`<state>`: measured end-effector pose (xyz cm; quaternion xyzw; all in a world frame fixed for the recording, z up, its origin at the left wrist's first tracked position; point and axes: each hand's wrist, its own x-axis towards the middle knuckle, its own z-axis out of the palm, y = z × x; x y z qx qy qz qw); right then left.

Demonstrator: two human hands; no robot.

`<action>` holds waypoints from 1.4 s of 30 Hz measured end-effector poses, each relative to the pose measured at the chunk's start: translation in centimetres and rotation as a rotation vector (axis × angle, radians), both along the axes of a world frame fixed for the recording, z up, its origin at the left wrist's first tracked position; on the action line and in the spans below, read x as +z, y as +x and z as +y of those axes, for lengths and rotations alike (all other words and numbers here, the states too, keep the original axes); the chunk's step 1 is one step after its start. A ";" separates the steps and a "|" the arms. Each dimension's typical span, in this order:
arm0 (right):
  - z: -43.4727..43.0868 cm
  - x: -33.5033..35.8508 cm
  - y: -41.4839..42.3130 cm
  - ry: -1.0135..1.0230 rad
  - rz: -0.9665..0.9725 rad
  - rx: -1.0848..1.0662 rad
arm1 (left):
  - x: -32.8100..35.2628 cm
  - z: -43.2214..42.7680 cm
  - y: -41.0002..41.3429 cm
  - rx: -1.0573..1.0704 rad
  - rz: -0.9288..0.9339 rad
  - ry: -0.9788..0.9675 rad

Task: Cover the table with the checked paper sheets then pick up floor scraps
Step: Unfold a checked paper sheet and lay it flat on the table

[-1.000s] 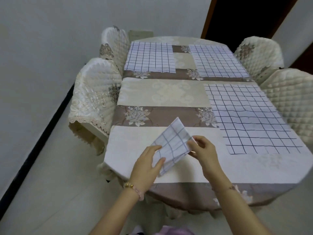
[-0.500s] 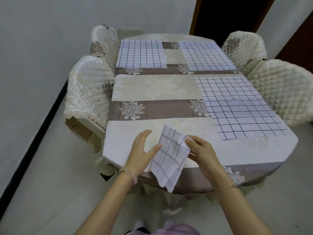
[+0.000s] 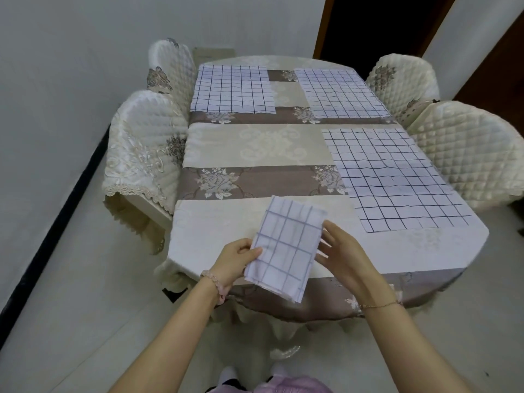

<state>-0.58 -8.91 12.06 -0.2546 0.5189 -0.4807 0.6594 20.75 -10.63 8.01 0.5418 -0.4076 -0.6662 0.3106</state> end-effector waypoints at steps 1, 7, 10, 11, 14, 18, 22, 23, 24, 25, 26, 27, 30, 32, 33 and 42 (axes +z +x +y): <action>0.2 -0.2 0.3 -0.006 -0.001 0.039 | -0.1 0.0 0.0 0.021 -0.001 0.002; 0.7 -1.5 2.0 -0.060 0.295 0.021 | -0.1 0.2 0.1 0.023 -0.056 0.001; 0.6 -1.5 2.5 -0.084 0.378 -0.073 | 0.0 0.7 -0.3 0.072 -0.285 -0.107; 0.7 -1.4 2.7 -0.121 0.423 -0.083 | 0.0 0.8 -0.6 0.106 -0.383 -0.194; 1.1 -1.0 3.7 -0.258 0.493 -0.031 | 1.6 1.3 -2.6 0.075 -0.318 -0.340; 1.4 -1.3 4.7 -0.290 0.394 0.127 | 3.4 1.3 -4.7 0.026 0.035 -0.224; 1.2 -1.7 4.4 -0.244 0.416 0.154 | 3.4 1.0 -4.3 0.119 0.077 -0.096; 1.2 -1.7 4.3 -0.247 0.425 0.150 | 3.3 1.0 -4.2 0.127 0.080 -0.073; 1.3 -1.7 4.2 -0.251 0.442 0.144 | 3.2 1.0 -4.1 0.133 0.087 -0.050; 1.3 -1.7 4.1 -0.257 0.463 0.137 | 3.1 1.0 -4.0 0.139 0.102 -0.023; 1.3 -1.8 4.1 -0.259 0.488 0.130 | 3.1 1.0 -3.9 0.140 0.120 0.002; 1.3 -1.9 4.1 -0.259 0.505 0.127 | 3.0 1.0 -3.8 0.137 0.138 0.025; 1.2 -2.1 4.4 -0.252 0.528 0.144 | 2.9 1.1 -3.7 0.136 0.196 0.083; 1.0 -2.2 4.5 -0.266 0.514 0.113 | 3.0 1.2 -3.7 0.133 0.204 0.084; 0.8 -2.2 4.4 -0.271 0.514 0.079 | 3.1 1.2 -3.7 0.125 0.199 0.071; -1.6 -2.3 -1.2 -0.108 0.543 -0.103 | 2.0 -1.4 1.8 0.352 -0.098 -0.068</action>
